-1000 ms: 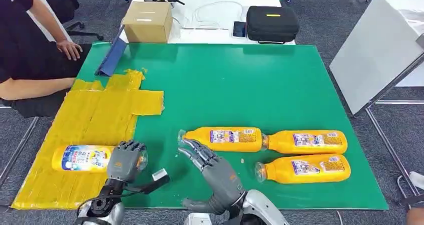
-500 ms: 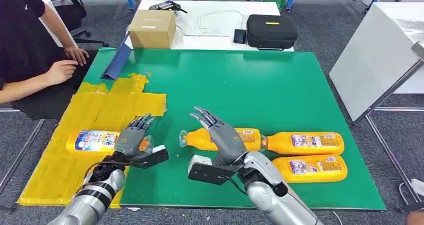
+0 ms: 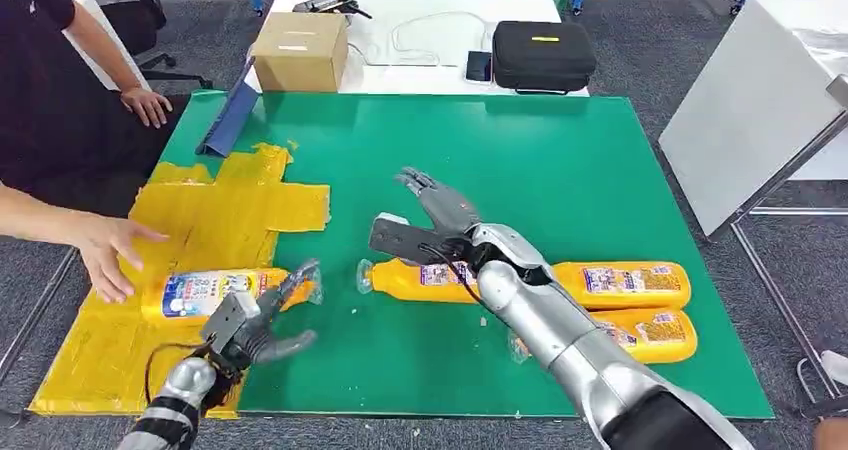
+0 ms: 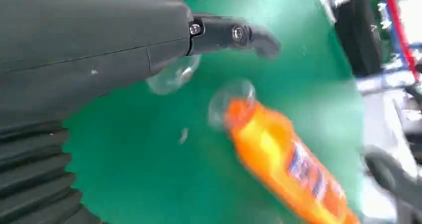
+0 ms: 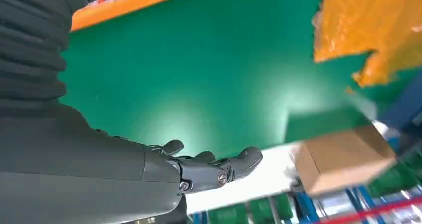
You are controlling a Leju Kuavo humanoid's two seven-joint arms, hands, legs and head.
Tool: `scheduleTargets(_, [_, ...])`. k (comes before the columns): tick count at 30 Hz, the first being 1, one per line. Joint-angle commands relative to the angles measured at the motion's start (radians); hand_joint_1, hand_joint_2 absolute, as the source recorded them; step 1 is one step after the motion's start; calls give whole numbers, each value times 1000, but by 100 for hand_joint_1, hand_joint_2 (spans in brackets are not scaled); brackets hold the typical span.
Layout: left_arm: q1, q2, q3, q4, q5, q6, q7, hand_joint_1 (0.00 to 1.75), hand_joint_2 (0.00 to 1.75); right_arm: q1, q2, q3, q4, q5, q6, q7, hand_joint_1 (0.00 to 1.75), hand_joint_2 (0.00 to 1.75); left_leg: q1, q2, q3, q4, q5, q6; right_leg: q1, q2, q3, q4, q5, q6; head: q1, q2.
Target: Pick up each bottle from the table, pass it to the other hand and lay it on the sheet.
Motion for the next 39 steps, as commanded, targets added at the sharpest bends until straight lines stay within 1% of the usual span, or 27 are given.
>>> scheduleTargets(1, [73,-34,-3,-197,96,-42,89,0,0,-54,-1,11,220,-5,-9,-23,0,175,1,-5,-6,1,1,-2,1,-2,-4,0,-1,-1,1,0])
scheduleTargets(4, [70,-28,-30,-218,149,-47,80,0,0,-36,-12,6,212,2,-5,-18,0,175,1,-3,-12,1,0,-1,1,1,-8,0,1,0,1,0])
scheduleTargets(5, [73,-26,-38,-238,182,-56,91,0,0,-34,-10,4,224,7,-3,-16,0,175,2,-2,-13,1,0,-2,1,2,-7,0,2,0,1,0])
scheduleTargets(6, [75,-26,-40,-252,193,-56,93,0,0,-35,-7,6,235,11,-1,-13,0,175,1,-1,-16,1,2,0,1,1,-4,-1,3,3,1,0])
scheduleTargets(7, [77,-27,-40,-261,211,-57,105,0,0,-38,-3,9,249,15,3,-10,0,175,1,-1,-19,1,4,0,1,2,-7,0,6,1,1,0])
scheduleTargets(12, [76,-24,-41,-274,261,-60,116,0,0,-59,16,45,330,45,38,7,0,175,2,0,-20,3,3,-2,1,4,-9,1,5,1,0,0])
scheduleTargets(13, [73,-26,-40,-273,270,-67,115,0,0,-60,16,49,341,47,46,10,0,175,1,0,-22,1,4,-1,1,3,-10,1,6,1,1,0])
scheduleTargets(17, [72,-26,-40,-273,270,-67,115,0,0,-59,14,52,346,49,49,10,0,175,1,0,-23,1,4,-1,1,3,-12,1,6,1,1,0])
scheduleTargets(20, [59,-33,-39,-263,279,-65,115,0,0,-70,15,88,389,72,108,20,0,175,1,0,-22,2,3,-2,1,4,-11,1,6,1,1,0])
scheduleTargets(26, [63,-31,-30,-253,288,-67,116,0,0,-78,9,99,401,76,126,10,0,175,1,0,-23,1,4,0,1,3,-12,0,6,2,0,0])
scheduleTargets(29, [75,-32,-15,-256,293,-64,114,0,0,-88,-8,115,392,84,151,9,0,175,0,0,-23,1,5,0,0,2,-12,0,6,2,1,0])
scheduleTargets(34, [92,-34,17,-260,310,-77,112,0,0,-94,-51,160,379,102,208,13,0,175,3,0,-21,5,1,-5,2,7,-10,2,5,-1,1,0])
scheduleTargets(35, [92,-34,18,-260,310,-77,112,0,0,-94,-53,161,380,102,209,13,0,175,2,-1,-21,3,3,-2,1,4,-10,1,6,0,1,0])
scheduleTargets(39, [97,-35,24,-261,308,-75,116,0,0,-98,-64,181,374,115,215,18,0,175,1,-1,-22,2,4,-1,1,3,-10,0,6,1,1,0])
